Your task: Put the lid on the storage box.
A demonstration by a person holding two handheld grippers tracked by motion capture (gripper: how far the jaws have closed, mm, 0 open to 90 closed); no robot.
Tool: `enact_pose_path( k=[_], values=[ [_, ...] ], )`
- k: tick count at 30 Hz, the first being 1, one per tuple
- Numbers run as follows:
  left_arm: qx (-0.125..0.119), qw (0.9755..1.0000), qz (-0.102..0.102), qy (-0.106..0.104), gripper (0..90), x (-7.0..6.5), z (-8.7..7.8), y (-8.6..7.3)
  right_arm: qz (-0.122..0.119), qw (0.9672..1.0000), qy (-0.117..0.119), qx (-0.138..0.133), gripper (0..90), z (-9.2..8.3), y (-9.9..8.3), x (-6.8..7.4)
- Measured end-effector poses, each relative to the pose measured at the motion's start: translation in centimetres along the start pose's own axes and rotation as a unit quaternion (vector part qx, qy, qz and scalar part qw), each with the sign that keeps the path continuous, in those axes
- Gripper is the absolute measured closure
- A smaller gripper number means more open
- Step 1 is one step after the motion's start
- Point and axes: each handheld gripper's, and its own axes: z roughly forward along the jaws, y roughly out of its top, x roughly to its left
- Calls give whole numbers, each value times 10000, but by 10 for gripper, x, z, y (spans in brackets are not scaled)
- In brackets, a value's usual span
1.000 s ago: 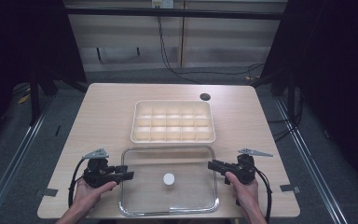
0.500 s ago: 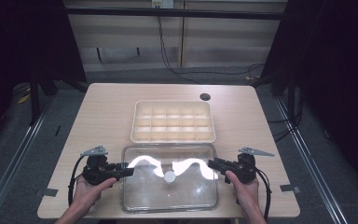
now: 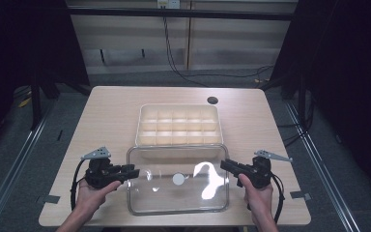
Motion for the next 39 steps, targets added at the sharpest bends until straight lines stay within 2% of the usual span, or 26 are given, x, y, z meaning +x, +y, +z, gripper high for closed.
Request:
enact_pose_path(
  k=[2,5,8,15,16,18,19,28,37,39],
  values=[
    [-34,10000,37,39,633,0,-2,3,-148,9998,-127,19,700,1,3,5],
    [-110,9999,-7,24,642,0,-3,5,-157,9998,-118,-7,706,0,5,6],
    [-159,9998,44,76,657,0,-5,11,-212,9997,-91,-46,714,-1,9,8],
    [-235,9996,97,121,674,-2,-6,17,-183,9998,-82,-90,714,-2,16,7],
    [-364,9993,47,86,678,-2,-6,19,-179,9997,-80,-128,709,-3,18,8],
    [-385,9992,21,104,681,-2,-6,20,-163,9997,-71,-138,708,-3,19,8],
    [-349,9992,83,146,677,-2,-6,21,-160,9997,-69,-157,708,-2,20,8],
    [-482,9986,117,183,682,-3,-15,27,-234,9995,-114,-175,682,2,26,15],
    [-576,9981,118,185,679,-7,-18,40,-308,9988,-28,-368,692,-5,39,18],
    [-595,9979,176,193,679,-8,-19,43,-328,9987,-24,-395,692,-6,41,18]
  ],
)
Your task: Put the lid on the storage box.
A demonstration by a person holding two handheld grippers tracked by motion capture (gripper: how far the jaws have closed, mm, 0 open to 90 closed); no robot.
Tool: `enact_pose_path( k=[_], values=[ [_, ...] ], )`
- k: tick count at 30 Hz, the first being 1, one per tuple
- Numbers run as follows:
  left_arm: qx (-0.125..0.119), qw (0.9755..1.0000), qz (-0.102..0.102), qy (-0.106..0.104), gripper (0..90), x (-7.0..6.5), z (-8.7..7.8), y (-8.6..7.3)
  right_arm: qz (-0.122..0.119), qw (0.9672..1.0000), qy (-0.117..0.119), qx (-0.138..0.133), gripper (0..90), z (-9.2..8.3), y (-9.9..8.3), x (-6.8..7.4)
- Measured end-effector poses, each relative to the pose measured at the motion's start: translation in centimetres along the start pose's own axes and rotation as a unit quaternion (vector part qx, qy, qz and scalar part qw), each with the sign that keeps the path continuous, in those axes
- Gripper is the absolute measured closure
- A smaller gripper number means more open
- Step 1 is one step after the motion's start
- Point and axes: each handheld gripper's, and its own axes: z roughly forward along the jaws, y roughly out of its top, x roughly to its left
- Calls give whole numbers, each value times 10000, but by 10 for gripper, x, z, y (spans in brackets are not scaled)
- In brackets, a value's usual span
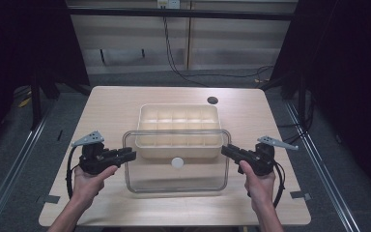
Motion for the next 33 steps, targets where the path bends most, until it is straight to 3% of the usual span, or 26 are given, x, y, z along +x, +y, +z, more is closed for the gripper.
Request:
enact_pose_path(
  k=[9,20,33],
  values=[
    [-40,9998,184,-18,683,-4,1,15,-29,9998,25,-178,684,-4,11,-2],
    [-211,9997,147,-16,688,-1,-3,26,-19,9996,104,-264,697,0,26,-2],
    [-399,9990,152,119,675,8,-5,54,13,9992,176,-353,701,12,50,-1]
  ],
)
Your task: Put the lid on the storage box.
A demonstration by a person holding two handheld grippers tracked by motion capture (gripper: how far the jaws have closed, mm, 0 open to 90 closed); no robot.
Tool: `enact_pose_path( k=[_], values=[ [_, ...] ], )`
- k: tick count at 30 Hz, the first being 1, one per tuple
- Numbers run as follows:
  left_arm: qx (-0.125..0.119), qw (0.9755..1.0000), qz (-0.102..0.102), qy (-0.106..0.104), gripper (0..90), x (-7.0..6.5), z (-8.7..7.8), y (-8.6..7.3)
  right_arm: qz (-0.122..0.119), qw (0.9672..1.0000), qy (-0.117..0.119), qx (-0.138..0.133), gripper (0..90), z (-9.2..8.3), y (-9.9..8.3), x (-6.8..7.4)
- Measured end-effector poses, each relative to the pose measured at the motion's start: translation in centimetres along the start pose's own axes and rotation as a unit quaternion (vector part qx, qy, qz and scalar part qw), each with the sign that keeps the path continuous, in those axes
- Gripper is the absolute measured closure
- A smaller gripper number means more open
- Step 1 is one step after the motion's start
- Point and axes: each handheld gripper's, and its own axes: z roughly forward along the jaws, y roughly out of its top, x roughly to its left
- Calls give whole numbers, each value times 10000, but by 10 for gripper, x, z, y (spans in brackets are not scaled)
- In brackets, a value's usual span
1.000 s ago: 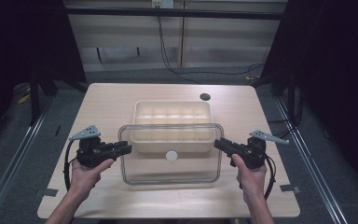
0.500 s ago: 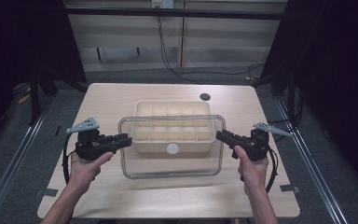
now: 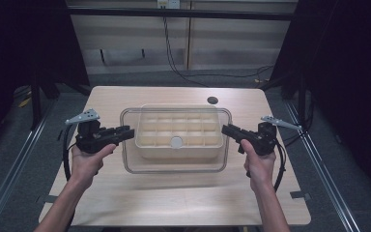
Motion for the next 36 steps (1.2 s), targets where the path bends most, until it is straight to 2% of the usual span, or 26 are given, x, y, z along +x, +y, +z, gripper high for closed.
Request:
enact_pose_path(
  k=[10,15,18,21,28,33,36],
  values=[
    [-65,9999,-109,2,674,9,6,7,42,10000,48,-54,709,8,16,-3],
    [-43,10000,-58,3,674,9,11,13,24,9999,-5,-101,712,8,23,-5],
    [-18,10000,58,27,674,10,13,21,1,9999,-27,-141,711,9,29,-7],
    [-30,10000,55,47,673,14,15,24,-43,9999,-26,-129,712,13,36,-9],
    [-16,9998,-71,186,666,26,20,32,20,9999,-21,-125,714,29,44,-15],
    [-47,9997,-111,205,660,30,21,39,29,9999,30,-137,723,32,48,-16],
    [19,9997,-121,209,657,33,26,44,25,9999,28,-148,726,33,51,-17]
  ],
)
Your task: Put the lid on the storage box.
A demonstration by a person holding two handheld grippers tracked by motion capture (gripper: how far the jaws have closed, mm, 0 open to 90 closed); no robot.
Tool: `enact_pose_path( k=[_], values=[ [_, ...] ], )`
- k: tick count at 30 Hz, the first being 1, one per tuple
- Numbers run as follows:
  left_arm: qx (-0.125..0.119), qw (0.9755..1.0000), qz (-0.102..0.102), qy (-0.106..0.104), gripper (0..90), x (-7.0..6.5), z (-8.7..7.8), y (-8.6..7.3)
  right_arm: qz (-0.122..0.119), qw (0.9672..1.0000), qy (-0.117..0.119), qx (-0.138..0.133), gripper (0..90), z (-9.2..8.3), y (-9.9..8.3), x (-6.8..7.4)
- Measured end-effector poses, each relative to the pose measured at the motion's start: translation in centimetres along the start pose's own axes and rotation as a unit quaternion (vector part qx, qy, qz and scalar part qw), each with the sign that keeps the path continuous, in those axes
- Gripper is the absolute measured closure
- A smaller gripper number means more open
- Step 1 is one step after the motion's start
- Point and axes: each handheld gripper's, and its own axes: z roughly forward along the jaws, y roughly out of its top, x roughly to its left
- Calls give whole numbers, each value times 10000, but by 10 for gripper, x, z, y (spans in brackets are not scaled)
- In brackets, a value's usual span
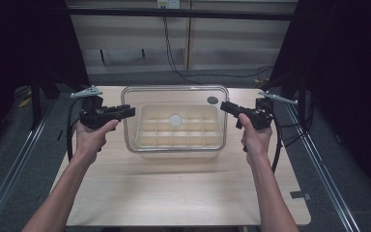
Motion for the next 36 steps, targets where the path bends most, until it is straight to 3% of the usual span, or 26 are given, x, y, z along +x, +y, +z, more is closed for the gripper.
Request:
enact_pose_path(
  k=[14,25,36],
  values=[
    [205,9997,-112,38,652,16,24,2,193,9994,-173,240,727,14,-2,-20],
    [257,9995,-165,75,648,23,32,4,234,9991,-211,294,727,22,-2,-27],
    [318,9989,-344,69,629,29,45,2,264,9989,-255,305,737,23,-2,-33]
  ],
)
